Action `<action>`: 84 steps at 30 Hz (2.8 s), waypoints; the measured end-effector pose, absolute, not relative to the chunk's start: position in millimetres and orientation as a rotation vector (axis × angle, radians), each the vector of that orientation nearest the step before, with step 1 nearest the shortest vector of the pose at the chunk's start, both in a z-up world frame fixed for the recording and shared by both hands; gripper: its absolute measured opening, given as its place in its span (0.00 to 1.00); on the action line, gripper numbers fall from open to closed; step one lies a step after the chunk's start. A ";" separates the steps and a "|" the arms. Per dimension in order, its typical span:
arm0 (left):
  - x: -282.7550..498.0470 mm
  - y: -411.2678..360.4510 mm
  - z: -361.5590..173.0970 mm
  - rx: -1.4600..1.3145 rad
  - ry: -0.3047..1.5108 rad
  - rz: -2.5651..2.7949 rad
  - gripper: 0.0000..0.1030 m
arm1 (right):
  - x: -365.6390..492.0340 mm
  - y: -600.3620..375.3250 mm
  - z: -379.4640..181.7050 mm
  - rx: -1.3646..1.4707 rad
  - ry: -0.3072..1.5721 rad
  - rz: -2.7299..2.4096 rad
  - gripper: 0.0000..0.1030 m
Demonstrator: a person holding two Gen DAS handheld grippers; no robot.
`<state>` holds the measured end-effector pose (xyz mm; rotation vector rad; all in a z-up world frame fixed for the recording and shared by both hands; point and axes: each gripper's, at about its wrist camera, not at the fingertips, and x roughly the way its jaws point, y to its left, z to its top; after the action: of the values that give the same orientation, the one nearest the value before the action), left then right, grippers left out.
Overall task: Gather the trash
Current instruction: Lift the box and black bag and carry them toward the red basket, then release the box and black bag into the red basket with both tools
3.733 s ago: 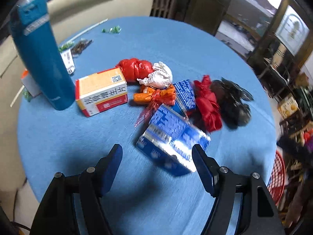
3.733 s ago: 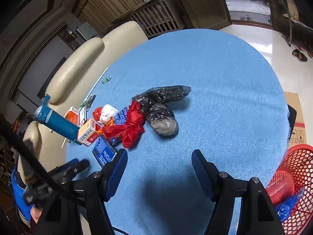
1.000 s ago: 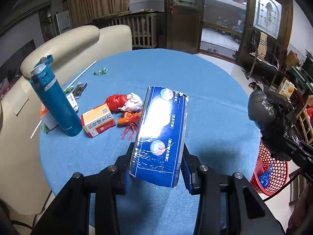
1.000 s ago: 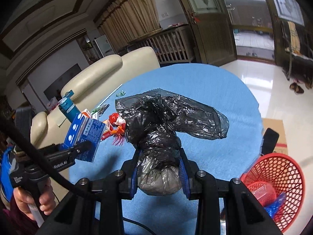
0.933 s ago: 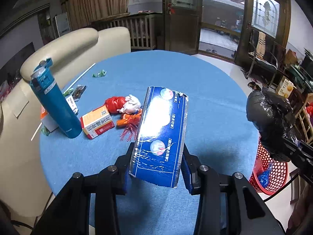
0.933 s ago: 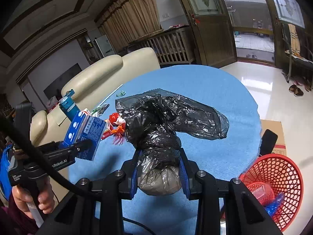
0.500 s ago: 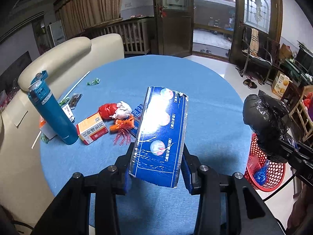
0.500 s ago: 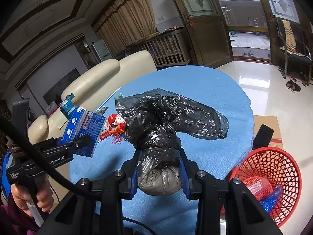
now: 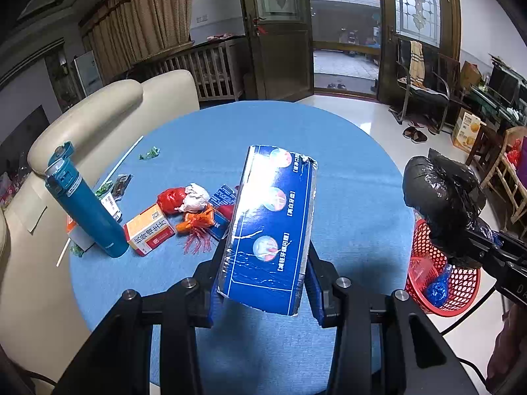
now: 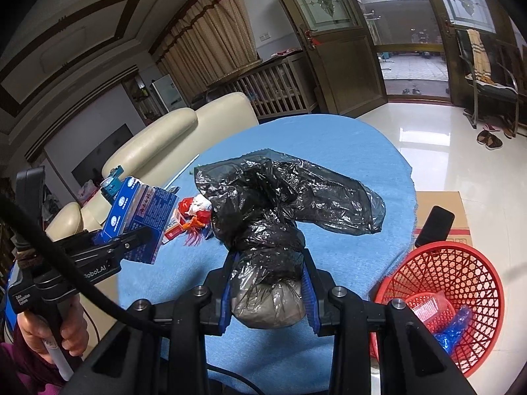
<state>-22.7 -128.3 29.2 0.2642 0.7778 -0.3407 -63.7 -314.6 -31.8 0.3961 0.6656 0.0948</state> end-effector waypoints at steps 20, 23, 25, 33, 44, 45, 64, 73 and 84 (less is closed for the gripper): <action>-36.8 -160.2 40.3 0.326 0.733 -0.425 0.42 | -78.8 -338.0 -23.2 0.398 0.624 0.034 0.36; -38.3 -167.7 42.2 0.339 0.725 -0.442 0.42 | -83.4 -347.1 -21.9 0.409 0.615 0.011 0.36; -37.5 -172.7 42.8 0.335 0.733 -0.459 0.43 | -87.3 -355.1 -21.5 0.422 0.612 -0.005 0.36; -40.3 -202.2 46.6 0.357 0.734 -0.524 0.42 | -102.9 -378.4 -16.5 0.422 0.593 -0.063 0.36; -49.3 -245.4 49.8 0.391 0.738 -0.617 0.42 | -129.3 -418.7 -10.7 0.405 0.581 -0.150 0.36; -50.1 -248.4 49.9 0.393 0.739 -0.623 0.42 | -130.8 -421.7 -10.9 0.402 0.585 -0.155 0.36; -70.5 -324.6 20.7 0.475 0.857 -0.827 0.43 | -159.2 -470.0 -40.5 0.312 0.735 -0.211 0.36; -79.5 -350.9 2.8 0.525 0.889 -0.905 0.43 | -160.9 -488.8 -66.4 0.351 0.829 -0.213 0.38; -84.4 -351.0 -3.8 0.549 0.855 -0.948 0.65 | -171.5 -511.4 -82.9 0.507 0.827 -0.213 0.64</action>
<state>-84.4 -351.0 -3.8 0.5492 0.8546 -0.9479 -171.5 -511.4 -82.9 0.5065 0.8272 -0.2135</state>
